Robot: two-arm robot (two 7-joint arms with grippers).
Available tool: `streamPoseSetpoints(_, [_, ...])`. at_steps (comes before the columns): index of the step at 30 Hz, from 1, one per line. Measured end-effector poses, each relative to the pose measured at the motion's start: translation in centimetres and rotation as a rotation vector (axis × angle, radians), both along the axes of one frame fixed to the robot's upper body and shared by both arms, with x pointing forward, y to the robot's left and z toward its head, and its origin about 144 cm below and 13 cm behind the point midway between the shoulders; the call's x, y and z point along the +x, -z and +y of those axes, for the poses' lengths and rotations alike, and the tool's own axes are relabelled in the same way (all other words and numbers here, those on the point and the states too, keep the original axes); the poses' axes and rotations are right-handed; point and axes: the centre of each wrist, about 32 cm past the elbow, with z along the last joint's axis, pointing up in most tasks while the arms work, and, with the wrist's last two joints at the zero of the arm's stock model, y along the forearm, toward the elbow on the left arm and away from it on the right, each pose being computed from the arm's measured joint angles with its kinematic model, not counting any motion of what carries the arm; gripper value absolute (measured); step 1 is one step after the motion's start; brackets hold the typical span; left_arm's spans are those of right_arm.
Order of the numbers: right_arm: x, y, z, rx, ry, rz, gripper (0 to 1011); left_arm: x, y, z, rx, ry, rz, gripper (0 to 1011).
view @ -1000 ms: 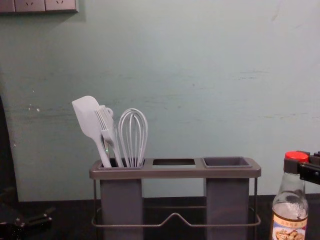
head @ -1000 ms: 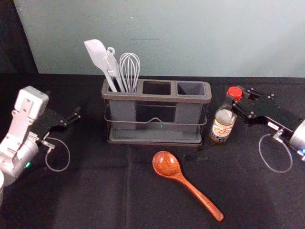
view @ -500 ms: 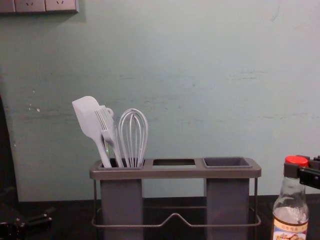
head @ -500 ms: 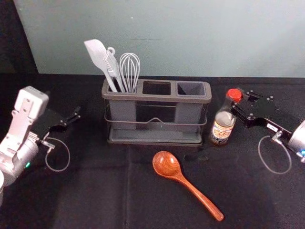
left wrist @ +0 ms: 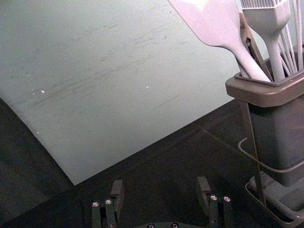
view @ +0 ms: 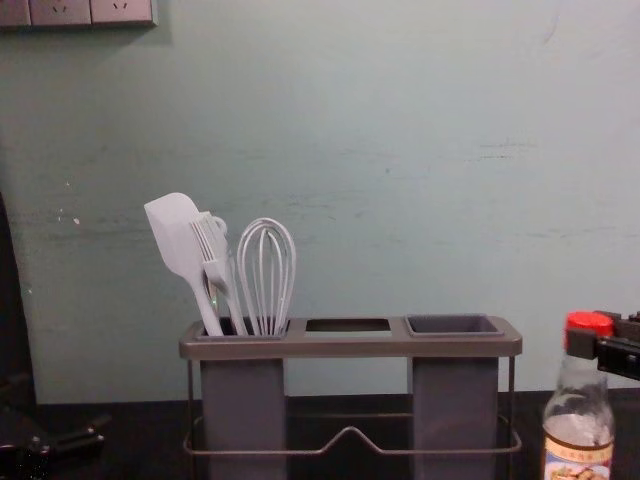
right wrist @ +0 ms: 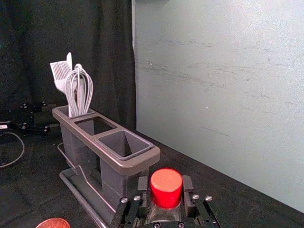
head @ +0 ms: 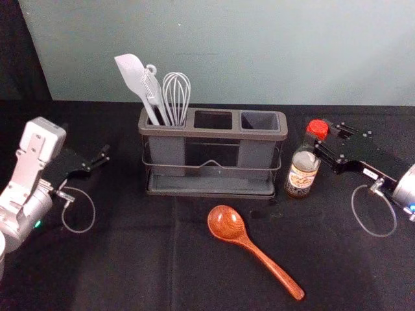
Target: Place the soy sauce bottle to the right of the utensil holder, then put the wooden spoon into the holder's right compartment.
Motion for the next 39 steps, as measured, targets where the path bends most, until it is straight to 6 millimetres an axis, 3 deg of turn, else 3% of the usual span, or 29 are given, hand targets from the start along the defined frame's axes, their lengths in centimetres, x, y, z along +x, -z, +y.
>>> streamPoseSetpoints(8, [0.0,0.0,0.0,0.000,0.000,0.000,707,0.0,0.0,0.0,0.000,0.000,0.000,1005])
streamPoseSetpoints(18, [0.0,0.0,0.0,0.000,0.000,0.000,985,0.0,0.0,0.0,0.000,0.000,0.000,1005])
streamPoseSetpoints(27, [-0.2,-0.3,0.0,0.001,0.006,-0.014,1003,0.0,0.0,0.0,0.000,0.000,0.000,1005])
streamPoseSetpoints(39, [-3.1,-4.6,0.0,0.005,-0.010,-0.131,1003,0.0,0.0,0.0,0.000,0.000,0.000,1005])
